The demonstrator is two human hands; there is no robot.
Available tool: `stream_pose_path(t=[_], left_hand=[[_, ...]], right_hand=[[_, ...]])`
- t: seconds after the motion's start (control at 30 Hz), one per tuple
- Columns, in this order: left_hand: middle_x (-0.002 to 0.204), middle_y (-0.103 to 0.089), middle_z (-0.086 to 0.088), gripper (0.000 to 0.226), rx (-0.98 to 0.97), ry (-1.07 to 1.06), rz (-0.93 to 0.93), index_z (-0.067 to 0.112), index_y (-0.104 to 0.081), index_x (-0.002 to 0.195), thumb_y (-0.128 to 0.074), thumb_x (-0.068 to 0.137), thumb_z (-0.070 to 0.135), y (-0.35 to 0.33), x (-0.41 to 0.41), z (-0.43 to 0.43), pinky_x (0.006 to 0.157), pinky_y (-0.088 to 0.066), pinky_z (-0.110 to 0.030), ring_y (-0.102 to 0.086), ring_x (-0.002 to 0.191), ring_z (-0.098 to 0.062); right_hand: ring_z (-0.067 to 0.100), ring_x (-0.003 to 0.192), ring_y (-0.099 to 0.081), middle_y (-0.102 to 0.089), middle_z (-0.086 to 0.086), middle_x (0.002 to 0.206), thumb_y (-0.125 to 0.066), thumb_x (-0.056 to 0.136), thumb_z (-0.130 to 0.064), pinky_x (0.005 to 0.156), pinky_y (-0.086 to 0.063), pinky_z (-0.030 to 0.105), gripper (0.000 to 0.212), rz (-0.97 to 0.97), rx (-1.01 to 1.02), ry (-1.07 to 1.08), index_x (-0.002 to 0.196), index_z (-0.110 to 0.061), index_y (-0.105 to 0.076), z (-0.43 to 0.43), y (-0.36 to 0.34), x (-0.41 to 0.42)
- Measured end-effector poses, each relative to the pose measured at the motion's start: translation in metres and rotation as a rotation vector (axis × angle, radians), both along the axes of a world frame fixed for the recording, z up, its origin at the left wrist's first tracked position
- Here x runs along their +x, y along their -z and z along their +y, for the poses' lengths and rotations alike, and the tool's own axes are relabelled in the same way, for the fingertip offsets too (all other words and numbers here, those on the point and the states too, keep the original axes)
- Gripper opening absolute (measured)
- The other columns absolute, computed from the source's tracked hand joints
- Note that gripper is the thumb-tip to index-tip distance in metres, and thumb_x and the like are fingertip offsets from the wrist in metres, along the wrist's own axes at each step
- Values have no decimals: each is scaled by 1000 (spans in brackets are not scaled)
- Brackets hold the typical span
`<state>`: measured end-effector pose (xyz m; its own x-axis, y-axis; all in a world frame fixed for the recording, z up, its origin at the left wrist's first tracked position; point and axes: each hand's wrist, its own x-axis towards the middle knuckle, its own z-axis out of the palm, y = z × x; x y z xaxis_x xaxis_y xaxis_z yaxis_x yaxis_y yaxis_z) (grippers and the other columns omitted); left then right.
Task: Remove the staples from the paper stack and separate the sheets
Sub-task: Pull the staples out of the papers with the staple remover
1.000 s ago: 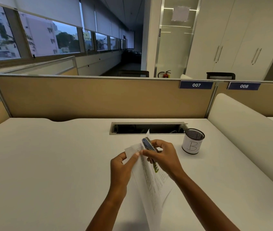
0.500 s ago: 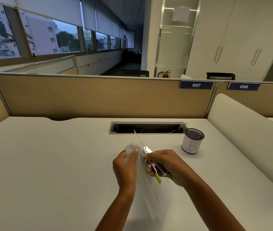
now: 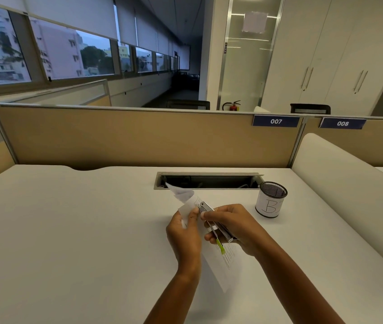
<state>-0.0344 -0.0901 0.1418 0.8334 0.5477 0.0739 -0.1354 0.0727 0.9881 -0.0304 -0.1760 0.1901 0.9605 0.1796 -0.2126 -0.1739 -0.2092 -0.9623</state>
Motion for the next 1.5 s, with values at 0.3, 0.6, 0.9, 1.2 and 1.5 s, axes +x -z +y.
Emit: stream_pose_path(t=[0.3,0.6,0.9,1.2,1.5], left_hand=[[99,-60,-5,26,3,-22,-16,6,-59,106,-58,82,15,0,1,-1,84,-51,-41,-57,85,-22],[90,-59,5,14,-22,26,-52,16,-58,96,-59,82,16,4,12,5,61,-49,-13,-58,68,-9],[100,-60,-5,20,-52,3,-130,6,-59,102,-57,83,13,-2,35,5,74,-51,-30,-59,87,-23],[73,-58,9,7,-126,-28,-191,15,-56,91,-55,85,11,-2,48,6,46,-45,-2,-59,62,-4],[71,-60,6,10,-216,17,-180,14,-56,95,-53,86,14,0,52,5,42,-50,-10,-61,45,-6]], right_hand=[[8,42,-63,-65,6,68,-63,83,-19,43,-51,16,17,-7,-57,-16,71,-8,-64,0,-4,2],[10,44,-62,-64,6,69,-62,84,-17,44,-51,16,15,34,-20,-15,71,-10,-63,2,-9,9],[15,50,-62,-63,8,70,-58,87,-17,49,-54,19,16,47,118,86,75,-7,-61,18,-7,23],[9,37,-60,-65,5,54,-57,87,-19,41,-53,16,20,77,298,172,89,0,-63,27,3,30],[10,42,-61,-64,5,62,-56,88,-20,45,-53,17,19,123,427,169,90,-3,-64,26,10,33]])
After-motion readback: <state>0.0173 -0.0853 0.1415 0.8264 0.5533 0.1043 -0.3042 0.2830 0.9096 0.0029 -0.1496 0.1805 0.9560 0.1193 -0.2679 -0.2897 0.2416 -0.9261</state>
